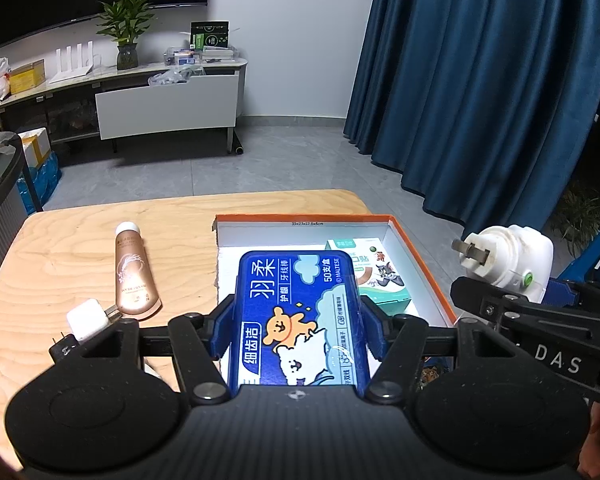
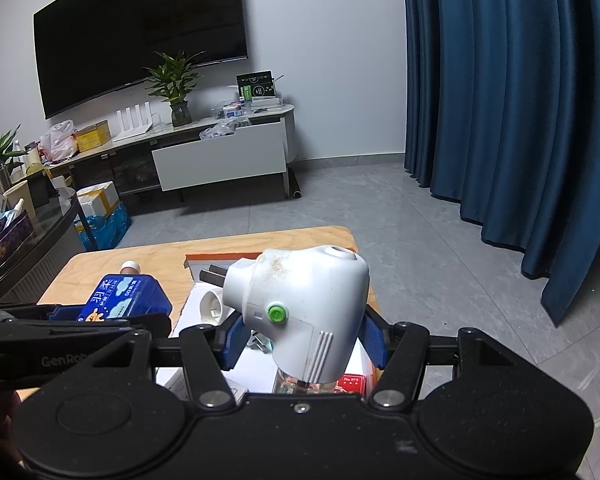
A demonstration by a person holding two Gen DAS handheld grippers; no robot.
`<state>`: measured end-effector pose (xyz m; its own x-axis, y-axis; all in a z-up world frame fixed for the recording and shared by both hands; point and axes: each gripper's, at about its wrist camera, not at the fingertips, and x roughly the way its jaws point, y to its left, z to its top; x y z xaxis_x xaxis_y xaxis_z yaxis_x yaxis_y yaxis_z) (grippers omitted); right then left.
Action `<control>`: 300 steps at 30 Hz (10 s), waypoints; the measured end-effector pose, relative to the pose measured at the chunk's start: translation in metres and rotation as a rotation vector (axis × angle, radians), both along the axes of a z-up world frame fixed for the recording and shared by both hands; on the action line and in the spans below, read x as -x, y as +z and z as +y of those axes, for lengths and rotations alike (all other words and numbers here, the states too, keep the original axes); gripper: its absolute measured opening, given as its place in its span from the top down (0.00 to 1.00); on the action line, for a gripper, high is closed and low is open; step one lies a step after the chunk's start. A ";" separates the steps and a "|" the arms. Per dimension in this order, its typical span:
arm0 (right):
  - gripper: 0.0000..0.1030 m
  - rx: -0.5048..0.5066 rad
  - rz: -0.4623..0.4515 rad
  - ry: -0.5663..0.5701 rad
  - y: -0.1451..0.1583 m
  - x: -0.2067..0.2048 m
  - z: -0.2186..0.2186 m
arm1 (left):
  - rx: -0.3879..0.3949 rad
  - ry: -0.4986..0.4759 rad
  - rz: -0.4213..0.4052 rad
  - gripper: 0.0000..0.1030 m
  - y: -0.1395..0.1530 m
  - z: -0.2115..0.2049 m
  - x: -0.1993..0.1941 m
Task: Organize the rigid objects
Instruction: 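Hold the blue tin and plug-in freshener above the open box with both tools, then lower and release the plug-in freshener into the box with the right tool, then lower and release the blue tin into the box with the left tool, then move both open tools back toward the items on the table, then grasp the black charger with the left tool while the right tool grasps the glass bottle, then carry the black charger and glass bottle over the open box with both tools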
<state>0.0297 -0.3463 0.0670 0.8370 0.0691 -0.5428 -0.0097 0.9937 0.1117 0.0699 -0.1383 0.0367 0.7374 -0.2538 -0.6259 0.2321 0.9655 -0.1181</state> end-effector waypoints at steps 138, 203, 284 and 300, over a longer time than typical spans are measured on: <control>0.21 -0.019 0.026 -0.067 -0.005 -0.018 -0.011 | 0.022 -0.172 0.131 0.38 -0.037 -0.027 0.029; 0.18 0.126 0.185 0.575 -0.062 -0.069 0.206 | 0.060 0.328 0.116 0.10 -0.030 0.182 -0.041; 0.42 -0.029 -0.054 -0.038 0.027 -0.015 -0.011 | 0.135 -0.080 -0.122 0.65 0.037 0.009 -0.013; 0.42 -0.068 0.029 0.004 -0.005 -0.019 -0.011 | 0.118 -0.082 0.036 0.65 -0.012 -0.001 -0.008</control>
